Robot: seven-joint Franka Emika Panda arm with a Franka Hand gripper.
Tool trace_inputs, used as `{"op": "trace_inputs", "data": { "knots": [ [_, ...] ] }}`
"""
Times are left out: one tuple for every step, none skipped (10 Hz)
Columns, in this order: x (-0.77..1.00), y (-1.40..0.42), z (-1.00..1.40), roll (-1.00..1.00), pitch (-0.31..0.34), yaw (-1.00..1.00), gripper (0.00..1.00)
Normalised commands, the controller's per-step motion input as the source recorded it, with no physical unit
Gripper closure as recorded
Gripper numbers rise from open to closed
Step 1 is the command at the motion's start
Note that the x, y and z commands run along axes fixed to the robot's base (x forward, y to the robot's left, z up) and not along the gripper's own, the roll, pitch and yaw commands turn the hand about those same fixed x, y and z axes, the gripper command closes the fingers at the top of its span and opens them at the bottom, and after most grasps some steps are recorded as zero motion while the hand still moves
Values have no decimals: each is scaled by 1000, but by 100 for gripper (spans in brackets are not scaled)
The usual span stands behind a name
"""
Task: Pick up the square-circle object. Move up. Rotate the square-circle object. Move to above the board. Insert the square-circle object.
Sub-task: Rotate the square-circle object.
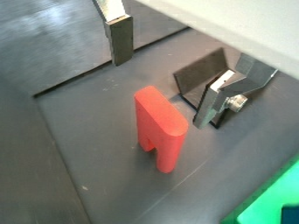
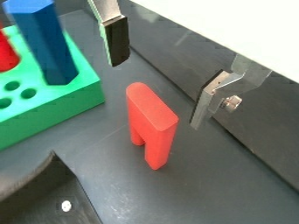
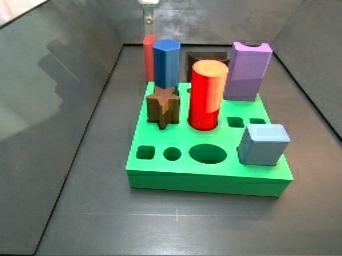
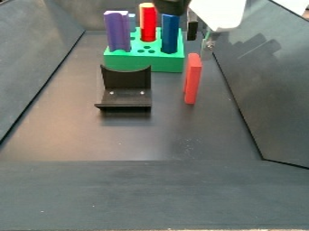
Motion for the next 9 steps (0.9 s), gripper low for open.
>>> {"op": "trace_inputs", "data": {
  "knots": [
    [32, 24, -26, 25, 17, -513, 0],
    [33, 23, -26, 23, 17, -290, 0],
    [32, 23, -26, 23, 17, -219, 0],
    [0, 0, -1000, 22, 17, -129, 0],
    [7, 1, -1000, 20, 8, -87, 0],
    [18, 4, -1000, 20, -9, -62, 0],
    [20, 10, -1000, 22, -18, -48, 0],
    [21, 22, -789, 35, -26, -40, 0],
    [23, 27, -691, 42, -29, -39, 0]
  ]
}}
